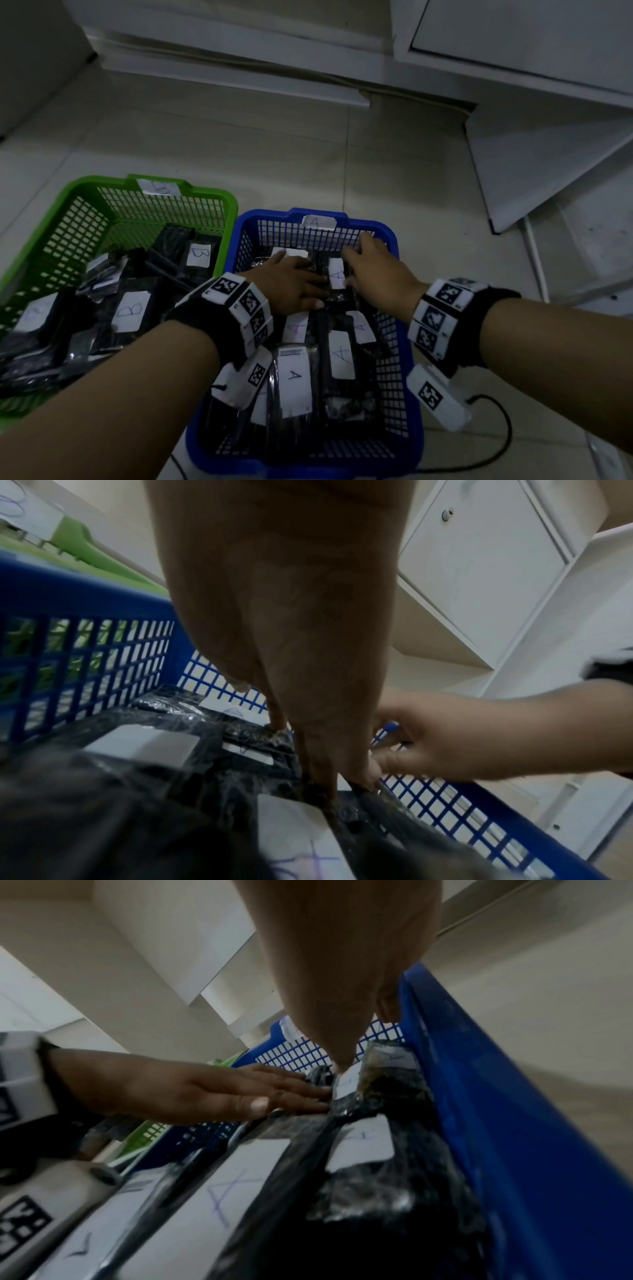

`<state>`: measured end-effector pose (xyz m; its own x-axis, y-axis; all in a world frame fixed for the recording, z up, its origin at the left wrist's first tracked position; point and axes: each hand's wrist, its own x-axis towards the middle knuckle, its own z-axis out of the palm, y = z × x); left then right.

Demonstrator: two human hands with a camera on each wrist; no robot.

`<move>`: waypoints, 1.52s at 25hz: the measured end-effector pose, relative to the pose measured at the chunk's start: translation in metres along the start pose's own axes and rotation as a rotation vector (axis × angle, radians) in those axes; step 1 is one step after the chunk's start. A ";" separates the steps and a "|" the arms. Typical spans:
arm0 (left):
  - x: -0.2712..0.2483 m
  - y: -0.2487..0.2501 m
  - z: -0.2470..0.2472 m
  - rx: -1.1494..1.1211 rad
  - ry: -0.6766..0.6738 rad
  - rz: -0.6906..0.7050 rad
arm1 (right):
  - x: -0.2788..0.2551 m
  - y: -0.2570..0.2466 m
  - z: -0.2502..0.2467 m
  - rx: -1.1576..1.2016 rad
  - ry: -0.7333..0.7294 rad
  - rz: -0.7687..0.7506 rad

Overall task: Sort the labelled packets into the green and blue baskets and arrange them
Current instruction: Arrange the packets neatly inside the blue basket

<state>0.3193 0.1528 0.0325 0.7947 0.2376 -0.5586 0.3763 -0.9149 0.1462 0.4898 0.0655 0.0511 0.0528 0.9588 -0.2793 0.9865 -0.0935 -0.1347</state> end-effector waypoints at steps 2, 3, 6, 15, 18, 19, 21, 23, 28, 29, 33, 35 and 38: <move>-0.001 0.003 -0.002 0.010 -0.005 -0.013 | -0.004 0.002 0.008 -0.043 -0.112 0.010; -0.002 0.005 -0.003 0.001 -0.008 -0.029 | -0.005 0.003 0.011 -0.039 -0.131 0.021; -0.005 0.010 -0.009 0.003 -0.021 -0.064 | 0.002 -0.002 0.014 -0.046 -0.073 0.053; 0.001 0.003 0.001 -0.005 -0.074 -0.047 | 0.014 0.003 0.016 -0.093 -0.182 -0.038; -0.003 -0.006 -0.002 -0.154 0.022 0.010 | 0.015 0.000 0.021 -0.124 -0.153 -0.053; -0.006 -0.011 -0.003 -0.245 0.159 0.025 | 0.014 0.001 0.018 -0.098 -0.157 -0.046; -0.016 -0.023 -0.003 -0.342 0.373 -0.013 | 0.010 0.000 0.011 -0.008 -0.124 -0.027; -0.027 -0.032 -0.003 -0.292 0.342 -0.100 | 0.000 -0.010 0.006 0.115 -0.066 -0.032; -0.033 -0.032 0.003 -0.142 0.203 -0.167 | -0.016 -0.032 0.005 0.072 -0.458 -0.117; -0.032 -0.031 0.005 -0.142 0.200 -0.184 | -0.015 -0.032 0.004 0.091 -0.460 -0.099; -0.032 -0.024 0.010 0.033 0.182 -0.235 | -0.003 -0.024 -0.017 0.315 -0.458 0.009; -0.035 -0.023 0.007 0.066 0.201 -0.261 | 0.008 -0.014 -0.027 0.500 -0.294 0.158; -0.044 -0.026 -0.004 0.081 0.257 -0.279 | 0.026 -0.004 -0.024 1.052 -0.037 0.523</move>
<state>0.2763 0.1675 0.0571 0.7640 0.5459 -0.3439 0.5647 -0.8236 -0.0531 0.4912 0.0971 0.0675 0.3914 0.7313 -0.5586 0.2313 -0.6657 -0.7095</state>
